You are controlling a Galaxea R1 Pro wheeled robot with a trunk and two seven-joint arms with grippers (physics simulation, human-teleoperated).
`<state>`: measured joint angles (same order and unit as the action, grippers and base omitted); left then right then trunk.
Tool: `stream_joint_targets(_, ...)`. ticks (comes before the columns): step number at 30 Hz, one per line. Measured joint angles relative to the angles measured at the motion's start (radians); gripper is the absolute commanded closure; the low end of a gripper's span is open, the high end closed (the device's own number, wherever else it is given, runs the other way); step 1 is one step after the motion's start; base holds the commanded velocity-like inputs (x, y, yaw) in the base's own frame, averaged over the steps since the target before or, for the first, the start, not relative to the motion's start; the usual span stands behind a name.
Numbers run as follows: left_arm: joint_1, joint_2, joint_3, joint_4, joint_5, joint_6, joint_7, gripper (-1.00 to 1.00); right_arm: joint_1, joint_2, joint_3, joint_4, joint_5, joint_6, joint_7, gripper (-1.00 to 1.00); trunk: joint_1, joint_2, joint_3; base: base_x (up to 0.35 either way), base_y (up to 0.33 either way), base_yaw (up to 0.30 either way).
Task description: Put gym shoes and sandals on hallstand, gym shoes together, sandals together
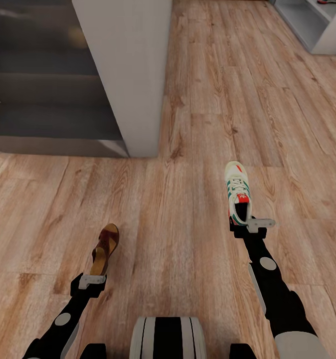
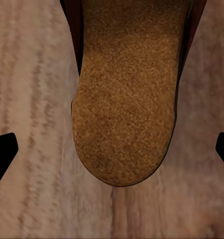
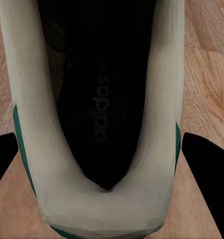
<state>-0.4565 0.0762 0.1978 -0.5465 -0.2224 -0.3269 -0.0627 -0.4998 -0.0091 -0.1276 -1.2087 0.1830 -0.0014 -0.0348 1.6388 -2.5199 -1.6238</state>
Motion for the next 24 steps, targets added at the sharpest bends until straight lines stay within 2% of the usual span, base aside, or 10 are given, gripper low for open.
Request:
stream_joint_targets(11, 0.0, -0.001, -0.001, 0.0, 0.0, 0.0, 0.0, -1.0, 0.0, 0.0, 0.0, 0.0, 0.0, 0.0, 0.0, 1.0, 0.0, 0.0, 0.0, 0.089, 0.002, 0.0)
stream_joint_targets(24, 0.001, -0.001, -0.003, -0.001, 0.0, 0.0, -0.001, -1.0, 0.0, 0.0, 0.0, -0.002, 0.0, 0.0, 0.0, 1.0, 0.0, 0.0, 0.0, 0.006, 0.0, 0.0)
